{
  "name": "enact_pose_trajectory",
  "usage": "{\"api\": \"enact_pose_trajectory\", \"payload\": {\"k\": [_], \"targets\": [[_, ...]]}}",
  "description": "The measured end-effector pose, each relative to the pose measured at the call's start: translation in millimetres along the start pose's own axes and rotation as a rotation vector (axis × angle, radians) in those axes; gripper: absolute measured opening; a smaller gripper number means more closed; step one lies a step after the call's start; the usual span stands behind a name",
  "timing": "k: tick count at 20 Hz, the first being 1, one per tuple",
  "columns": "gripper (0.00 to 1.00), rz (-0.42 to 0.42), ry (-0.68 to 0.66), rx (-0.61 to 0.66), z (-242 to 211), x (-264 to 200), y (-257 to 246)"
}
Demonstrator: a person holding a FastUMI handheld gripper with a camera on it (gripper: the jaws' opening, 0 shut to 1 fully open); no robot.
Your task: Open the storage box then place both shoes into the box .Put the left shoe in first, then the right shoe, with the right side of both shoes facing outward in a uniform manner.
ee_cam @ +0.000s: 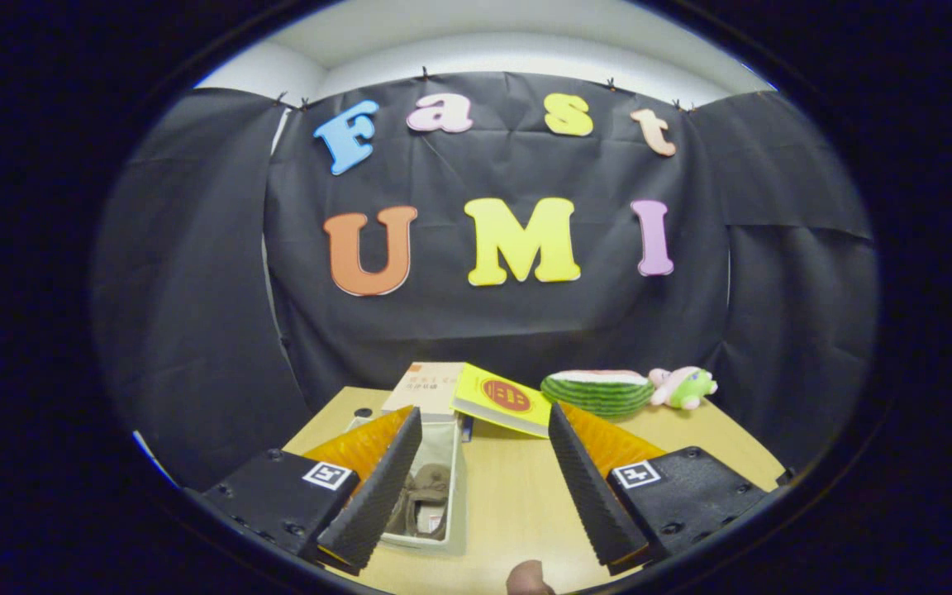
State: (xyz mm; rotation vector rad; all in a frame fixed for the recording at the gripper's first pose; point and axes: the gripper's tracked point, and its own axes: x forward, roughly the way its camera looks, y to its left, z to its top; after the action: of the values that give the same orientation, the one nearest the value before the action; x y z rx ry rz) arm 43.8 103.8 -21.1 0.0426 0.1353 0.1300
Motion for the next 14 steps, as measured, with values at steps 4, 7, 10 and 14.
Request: {"api": "enact_pose_trajectory", "payload": {"k": [4, 7, 10, 14], "targets": [[1.00, -0.014, -0.063, 0.006, 3, -40, -9], [1.00, 0.001, -0.110, -0.036, 8, -71, -9], [1.00, 0.006, -0.163, -0.067, 10, -96, -8], [1.00, 0.028, -0.144, -0.053, -6, -110, -8]]}}
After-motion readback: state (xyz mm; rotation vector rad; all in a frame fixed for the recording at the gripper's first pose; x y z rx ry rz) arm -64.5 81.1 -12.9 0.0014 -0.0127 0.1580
